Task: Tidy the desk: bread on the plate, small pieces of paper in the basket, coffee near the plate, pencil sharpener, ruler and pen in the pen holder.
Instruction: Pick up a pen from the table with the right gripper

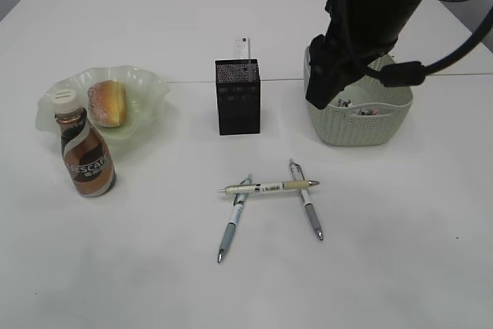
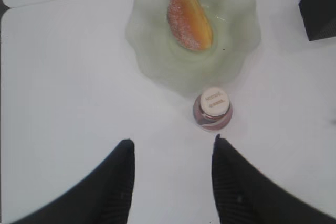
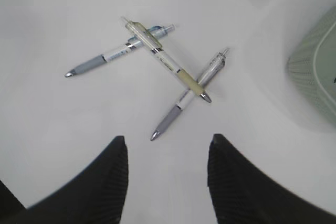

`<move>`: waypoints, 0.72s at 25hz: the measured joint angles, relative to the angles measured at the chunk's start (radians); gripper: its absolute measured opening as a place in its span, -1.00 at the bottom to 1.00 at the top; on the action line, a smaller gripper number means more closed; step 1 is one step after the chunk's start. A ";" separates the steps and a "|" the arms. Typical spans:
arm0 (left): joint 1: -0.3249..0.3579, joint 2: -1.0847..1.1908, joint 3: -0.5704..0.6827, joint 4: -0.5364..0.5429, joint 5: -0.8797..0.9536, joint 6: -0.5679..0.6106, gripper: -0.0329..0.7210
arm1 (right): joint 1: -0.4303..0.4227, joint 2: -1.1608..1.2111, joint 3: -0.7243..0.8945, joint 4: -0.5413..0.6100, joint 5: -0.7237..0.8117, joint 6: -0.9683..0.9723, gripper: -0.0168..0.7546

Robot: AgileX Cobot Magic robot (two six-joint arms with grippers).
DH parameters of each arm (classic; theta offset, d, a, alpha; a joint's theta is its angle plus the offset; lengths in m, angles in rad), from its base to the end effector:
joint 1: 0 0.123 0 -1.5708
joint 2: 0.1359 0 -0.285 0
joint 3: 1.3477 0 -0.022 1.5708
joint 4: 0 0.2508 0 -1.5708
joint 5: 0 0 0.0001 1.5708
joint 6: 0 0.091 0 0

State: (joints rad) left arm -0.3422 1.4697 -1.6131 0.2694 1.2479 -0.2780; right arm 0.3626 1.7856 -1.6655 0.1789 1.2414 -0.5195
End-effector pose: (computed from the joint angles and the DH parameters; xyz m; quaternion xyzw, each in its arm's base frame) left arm 0.2866 -0.0777 0.4121 0.0368 0.9525 0.0451 0.2988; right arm 0.3460 0.1476 0.3187 -0.4060 0.8977 0.0761 0.1535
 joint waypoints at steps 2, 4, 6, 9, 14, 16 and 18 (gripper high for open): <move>0.014 -0.014 0.000 0.007 0.004 0.000 0.03 | 0.000 0.023 0.000 -0.011 0.000 -0.069 -0.01; 0.029 -0.025 0.000 0.011 0.004 0.000 0.03 | 0.000 0.044 0.000 -0.017 0.000 -0.129 -0.01; 0.036 -0.029 0.000 0.012 0.006 0.000 0.03 | 0.000 0.063 0.000 -0.018 0.000 -0.160 -0.01; 0.040 -0.031 0.000 0.020 0.006 0.000 0.03 | 0.000 0.078 0.000 -0.019 -0.002 -0.172 -0.01; 0.040 -0.031 0.000 0.020 0.006 0.012 0.03 | 0.000 0.079 0.000 -0.019 -0.004 -0.176 -0.01; 0.040 -0.031 0.000 0.022 0.006 0.015 0.02 | 0.000 0.087 0.000 -0.019 -0.011 -0.176 -0.01; 0.040 -0.031 0.000 0.027 0.006 0.018 0.02 | 0.000 0.102 0.000 -0.005 -0.026 -0.178 0.03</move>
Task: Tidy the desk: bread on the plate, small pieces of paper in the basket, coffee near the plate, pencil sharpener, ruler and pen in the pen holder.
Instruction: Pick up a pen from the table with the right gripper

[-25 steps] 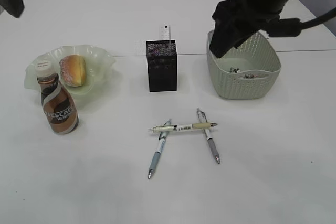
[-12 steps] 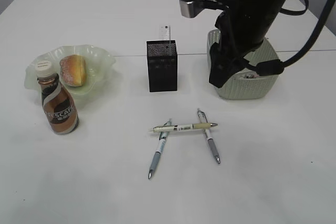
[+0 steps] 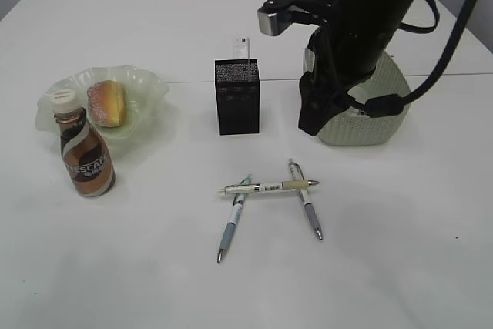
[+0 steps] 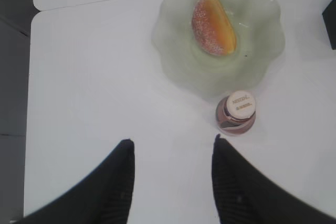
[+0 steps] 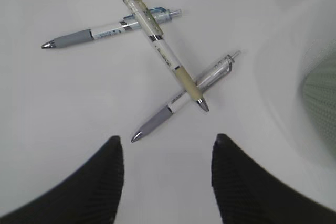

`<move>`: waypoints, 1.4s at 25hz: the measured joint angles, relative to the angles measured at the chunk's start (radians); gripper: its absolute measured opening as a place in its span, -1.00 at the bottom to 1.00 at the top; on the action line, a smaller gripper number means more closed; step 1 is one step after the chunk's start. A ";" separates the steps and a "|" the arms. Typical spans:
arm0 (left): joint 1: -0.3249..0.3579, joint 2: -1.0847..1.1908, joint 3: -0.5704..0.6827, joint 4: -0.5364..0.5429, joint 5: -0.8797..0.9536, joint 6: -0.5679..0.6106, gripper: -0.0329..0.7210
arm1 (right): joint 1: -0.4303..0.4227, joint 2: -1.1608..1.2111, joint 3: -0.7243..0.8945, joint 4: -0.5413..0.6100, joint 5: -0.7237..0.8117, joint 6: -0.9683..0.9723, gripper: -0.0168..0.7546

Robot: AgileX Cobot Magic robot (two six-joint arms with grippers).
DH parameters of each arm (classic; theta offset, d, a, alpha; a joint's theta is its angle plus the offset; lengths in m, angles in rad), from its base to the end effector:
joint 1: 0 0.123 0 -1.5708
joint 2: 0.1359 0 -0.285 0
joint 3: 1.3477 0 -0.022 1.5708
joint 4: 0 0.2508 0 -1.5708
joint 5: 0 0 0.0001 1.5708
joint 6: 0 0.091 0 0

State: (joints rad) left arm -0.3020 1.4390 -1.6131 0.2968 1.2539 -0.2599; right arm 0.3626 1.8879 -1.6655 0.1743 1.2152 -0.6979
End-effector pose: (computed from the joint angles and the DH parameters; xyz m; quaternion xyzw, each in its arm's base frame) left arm 0.2810 -0.0610 0.4214 0.0241 0.9477 0.0638 0.3119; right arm 0.3652 0.1544 0.2797 -0.4825 0.8649 0.0650 0.1221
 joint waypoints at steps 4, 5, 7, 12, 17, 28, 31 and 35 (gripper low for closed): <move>0.002 0.000 0.000 0.034 0.000 0.002 0.02 | 0.000 0.050 0.000 0.020 -0.029 -0.036 0.37; 0.006 0.000 0.000 0.039 0.000 0.002 0.02 | 0.000 0.063 0.000 0.032 -0.031 -0.040 0.43; 0.019 0.000 0.000 0.045 0.000 0.002 0.02 | 0.000 0.082 0.000 0.052 -0.037 -0.044 0.48; 0.062 0.000 0.000 0.051 0.000 0.003 0.02 | 0.000 0.112 0.000 0.072 -0.050 -0.249 0.48; 0.073 0.000 0.000 0.055 0.000 0.003 0.02 | 0.013 0.161 -0.005 0.020 -0.070 -0.391 0.48; 0.073 0.000 0.039 0.055 0.002 0.003 0.02 | 0.083 0.276 -0.017 -0.003 -0.133 -0.473 0.48; 0.073 0.000 0.039 0.055 0.002 0.003 0.02 | 0.087 0.317 -0.055 -0.003 -0.138 -0.478 0.48; 0.073 0.000 0.039 0.055 0.002 0.003 0.02 | 0.087 0.354 -0.110 -0.003 -0.138 -0.478 0.48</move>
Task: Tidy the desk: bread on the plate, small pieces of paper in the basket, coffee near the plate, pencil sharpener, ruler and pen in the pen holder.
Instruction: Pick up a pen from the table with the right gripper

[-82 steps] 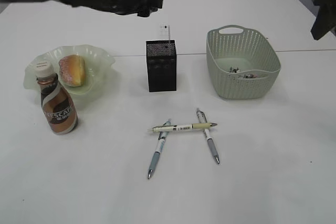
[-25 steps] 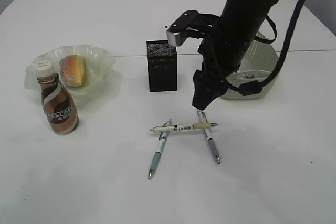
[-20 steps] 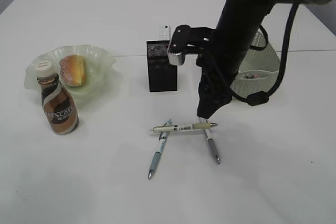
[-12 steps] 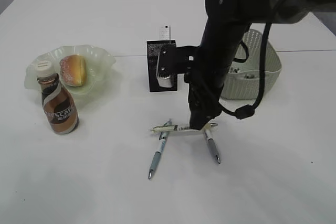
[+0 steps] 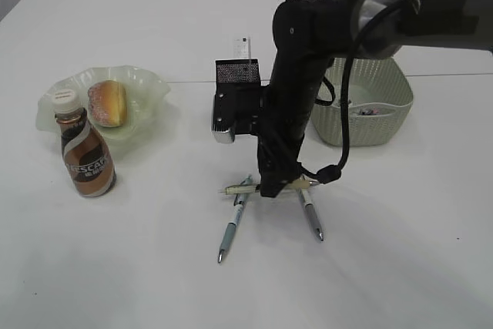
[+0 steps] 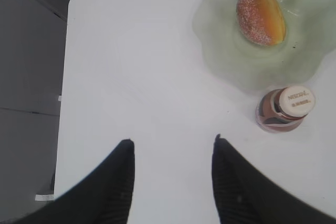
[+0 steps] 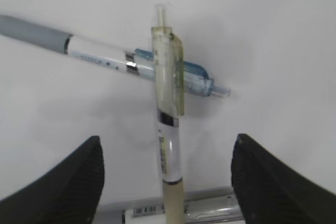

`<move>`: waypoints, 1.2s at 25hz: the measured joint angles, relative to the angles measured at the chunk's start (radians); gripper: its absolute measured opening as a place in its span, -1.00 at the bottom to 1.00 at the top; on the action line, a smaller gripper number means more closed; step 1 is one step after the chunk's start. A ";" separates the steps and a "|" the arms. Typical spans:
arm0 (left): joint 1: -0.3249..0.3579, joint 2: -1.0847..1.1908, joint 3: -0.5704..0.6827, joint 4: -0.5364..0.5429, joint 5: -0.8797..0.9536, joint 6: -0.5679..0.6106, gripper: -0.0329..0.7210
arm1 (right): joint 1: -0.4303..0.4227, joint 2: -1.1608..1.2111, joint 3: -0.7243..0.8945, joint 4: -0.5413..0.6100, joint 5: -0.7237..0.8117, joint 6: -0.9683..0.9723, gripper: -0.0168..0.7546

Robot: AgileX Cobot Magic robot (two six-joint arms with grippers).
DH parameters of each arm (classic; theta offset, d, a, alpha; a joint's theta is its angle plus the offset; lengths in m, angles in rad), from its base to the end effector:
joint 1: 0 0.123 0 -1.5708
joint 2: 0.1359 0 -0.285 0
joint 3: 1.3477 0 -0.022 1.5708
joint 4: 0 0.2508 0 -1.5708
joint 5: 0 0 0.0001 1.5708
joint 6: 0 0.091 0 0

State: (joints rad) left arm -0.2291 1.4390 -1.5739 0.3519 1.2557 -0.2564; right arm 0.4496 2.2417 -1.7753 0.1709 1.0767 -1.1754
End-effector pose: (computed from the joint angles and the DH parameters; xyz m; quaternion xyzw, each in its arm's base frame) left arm 0.2856 -0.0360 0.4116 -0.0048 0.9493 0.1069 0.2957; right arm 0.4063 0.2112 0.1584 -0.6973 0.7103 0.0520 0.0809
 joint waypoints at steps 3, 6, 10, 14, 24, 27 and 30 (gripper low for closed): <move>0.000 0.000 0.000 0.000 0.000 0.000 0.02 | 0.000 0.020 -0.028 0.000 0.004 0.000 0.48; 0.000 0.000 0.000 0.000 0.000 0.000 0.02 | 0.000 0.045 -0.036 0.000 0.008 0.000 0.48; 0.000 0.000 0.000 0.000 0.000 0.000 0.02 | 0.000 0.053 -0.038 -0.004 0.008 0.000 0.47; 0.000 0.000 0.000 0.000 0.000 0.000 0.02 | 0.000 0.062 -0.038 -0.008 0.010 0.000 0.47; 0.000 0.000 0.000 0.000 0.000 0.001 0.02 | 0.000 0.081 -0.038 -0.008 0.012 0.000 0.33; 0.000 0.000 0.000 0.000 0.000 0.001 0.02 | 0.000 0.081 -0.038 -0.008 0.012 0.000 0.31; 0.000 0.000 0.000 0.000 0.000 0.001 0.02 | 0.000 0.081 -0.038 -0.008 0.019 0.000 0.30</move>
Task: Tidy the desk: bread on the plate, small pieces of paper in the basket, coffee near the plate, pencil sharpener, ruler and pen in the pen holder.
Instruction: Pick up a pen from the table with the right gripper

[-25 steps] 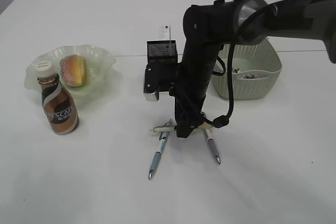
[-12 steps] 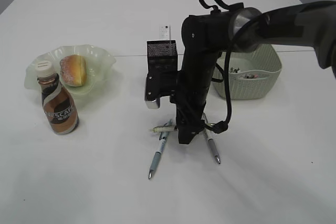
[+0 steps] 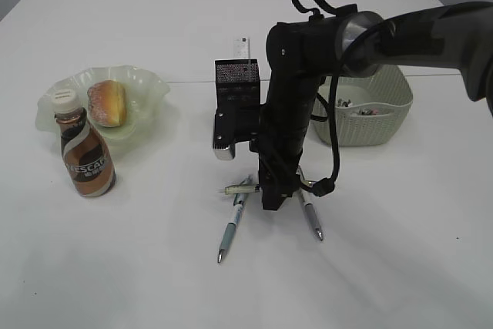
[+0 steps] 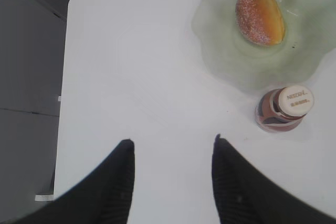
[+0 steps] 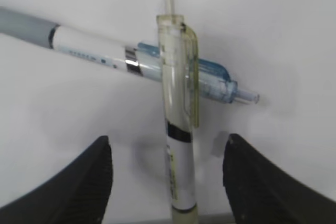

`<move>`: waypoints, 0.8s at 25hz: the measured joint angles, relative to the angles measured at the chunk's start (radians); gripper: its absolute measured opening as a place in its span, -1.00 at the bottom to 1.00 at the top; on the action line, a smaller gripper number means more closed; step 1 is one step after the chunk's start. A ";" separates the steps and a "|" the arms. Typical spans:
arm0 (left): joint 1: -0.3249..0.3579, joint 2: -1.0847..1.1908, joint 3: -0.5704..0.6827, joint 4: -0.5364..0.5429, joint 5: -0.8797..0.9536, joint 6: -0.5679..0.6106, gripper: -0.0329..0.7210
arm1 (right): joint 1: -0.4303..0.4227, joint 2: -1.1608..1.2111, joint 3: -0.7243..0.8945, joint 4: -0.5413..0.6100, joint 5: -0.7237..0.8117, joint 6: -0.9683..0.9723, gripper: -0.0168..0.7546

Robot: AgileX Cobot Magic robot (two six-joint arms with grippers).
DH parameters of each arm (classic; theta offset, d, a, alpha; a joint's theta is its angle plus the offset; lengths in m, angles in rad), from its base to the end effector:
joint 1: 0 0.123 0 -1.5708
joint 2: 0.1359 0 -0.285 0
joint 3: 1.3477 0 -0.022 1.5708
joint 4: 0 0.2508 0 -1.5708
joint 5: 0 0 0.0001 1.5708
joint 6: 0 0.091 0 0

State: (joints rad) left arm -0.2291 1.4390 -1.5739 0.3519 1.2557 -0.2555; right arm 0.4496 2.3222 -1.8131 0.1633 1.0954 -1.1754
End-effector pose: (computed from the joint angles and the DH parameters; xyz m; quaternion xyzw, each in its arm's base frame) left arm 0.2856 -0.0360 0.4116 -0.0044 0.9493 0.1071 0.2956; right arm 0.4122 0.2135 0.1305 -0.6990 0.7108 0.0592 0.0510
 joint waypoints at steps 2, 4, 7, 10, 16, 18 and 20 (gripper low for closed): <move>0.000 0.000 0.000 0.000 0.000 0.000 0.02 | 0.000 0.000 0.000 -0.002 0.002 0.000 0.30; 0.000 0.000 0.000 0.000 0.000 0.000 0.02 | 0.000 0.000 0.000 -0.002 0.002 0.000 0.30; 0.000 0.000 0.000 0.000 0.000 0.000 0.02 | 0.000 0.000 0.000 -0.002 0.002 0.000 0.29; 0.000 0.000 0.000 0.000 0.000 0.000 0.02 | 0.000 0.000 0.000 -0.002 -0.009 0.000 0.29; 0.000 0.000 0.000 -0.002 0.000 0.000 0.02 | 0.000 0.000 0.000 -0.002 -0.018 0.000 0.29; 0.000 0.000 0.000 -0.006 0.000 0.000 0.02 | 0.000 0.000 0.000 -0.002 -0.022 0.000 0.29; 0.000 0.000 0.000 -0.010 0.000 0.000 0.02 | 0.000 0.000 0.000 0.000 -0.029 0.000 0.28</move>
State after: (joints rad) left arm -0.2291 1.4390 -1.5739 0.3423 1.2557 -0.2555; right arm 0.4496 2.3222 -1.8131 0.1634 1.0664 -1.1754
